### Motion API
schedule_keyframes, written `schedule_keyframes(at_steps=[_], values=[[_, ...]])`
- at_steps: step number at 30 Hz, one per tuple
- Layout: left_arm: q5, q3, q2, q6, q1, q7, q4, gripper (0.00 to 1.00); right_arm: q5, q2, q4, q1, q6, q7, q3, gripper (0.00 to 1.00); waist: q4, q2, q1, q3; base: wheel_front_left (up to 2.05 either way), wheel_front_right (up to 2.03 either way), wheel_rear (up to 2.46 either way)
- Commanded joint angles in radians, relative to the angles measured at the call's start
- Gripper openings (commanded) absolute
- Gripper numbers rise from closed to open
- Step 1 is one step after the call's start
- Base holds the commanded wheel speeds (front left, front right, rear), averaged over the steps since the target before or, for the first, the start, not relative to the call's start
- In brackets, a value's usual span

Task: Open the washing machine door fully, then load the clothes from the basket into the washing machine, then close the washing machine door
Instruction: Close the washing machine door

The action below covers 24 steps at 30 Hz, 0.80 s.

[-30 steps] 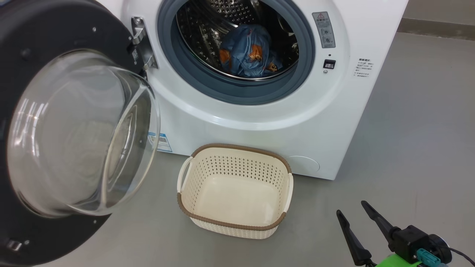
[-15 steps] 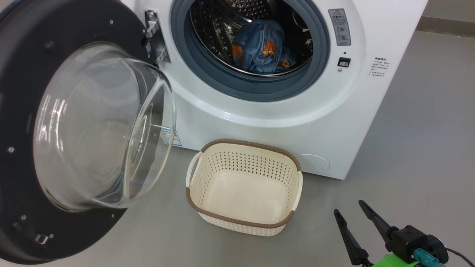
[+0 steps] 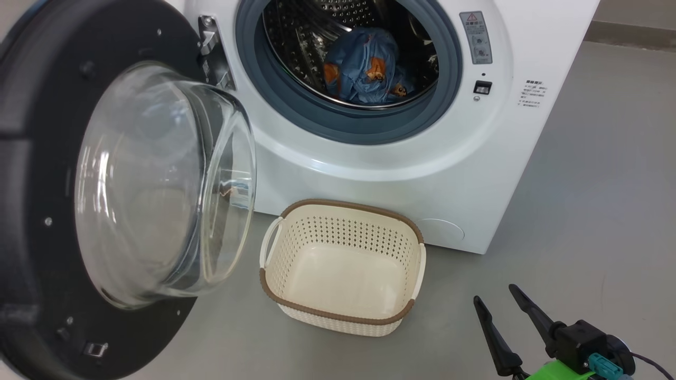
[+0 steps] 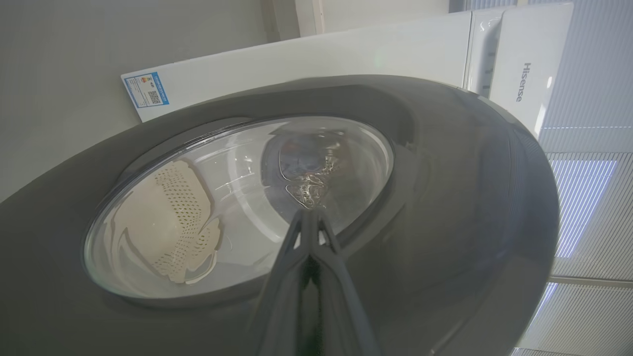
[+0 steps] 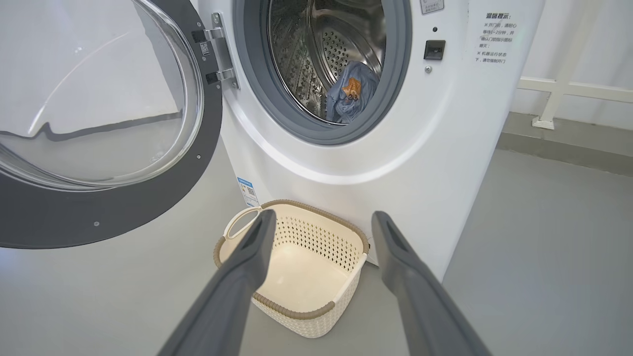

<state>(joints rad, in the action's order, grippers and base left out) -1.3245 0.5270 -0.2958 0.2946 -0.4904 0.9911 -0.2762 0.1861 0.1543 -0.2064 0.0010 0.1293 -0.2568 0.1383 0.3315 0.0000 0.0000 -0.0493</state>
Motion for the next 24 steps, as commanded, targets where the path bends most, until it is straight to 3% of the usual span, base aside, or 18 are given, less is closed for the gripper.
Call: schedule_keyframes(at_steps=[1,14,24], values=[[-0.003,0.007,-0.035,0.008,-0.002,0.022,0.052,0.0,0.0,-0.002,0.023,-0.018,0.001,-0.005,0.013,1.0,-0.003,0.0,0.0,0.003,0.0,0.0,0.0],[-0.012,-0.049,0.023,0.071,0.002,0.066,0.191,0.0,0.003,-0.041,0.02,-0.021,0.001,-0.005,0.012,1.0,-0.059,0.0,0.0,0.019,0.0,0.0,0.0],[-0.023,-0.074,0.073,0.077,-0.005,0.064,0.244,0.0,0.002,-0.047,0.019,-0.018,0.001,-0.005,0.009,1.0,-0.126,0.0,0.0,0.026,0.0,0.0,0.0]])
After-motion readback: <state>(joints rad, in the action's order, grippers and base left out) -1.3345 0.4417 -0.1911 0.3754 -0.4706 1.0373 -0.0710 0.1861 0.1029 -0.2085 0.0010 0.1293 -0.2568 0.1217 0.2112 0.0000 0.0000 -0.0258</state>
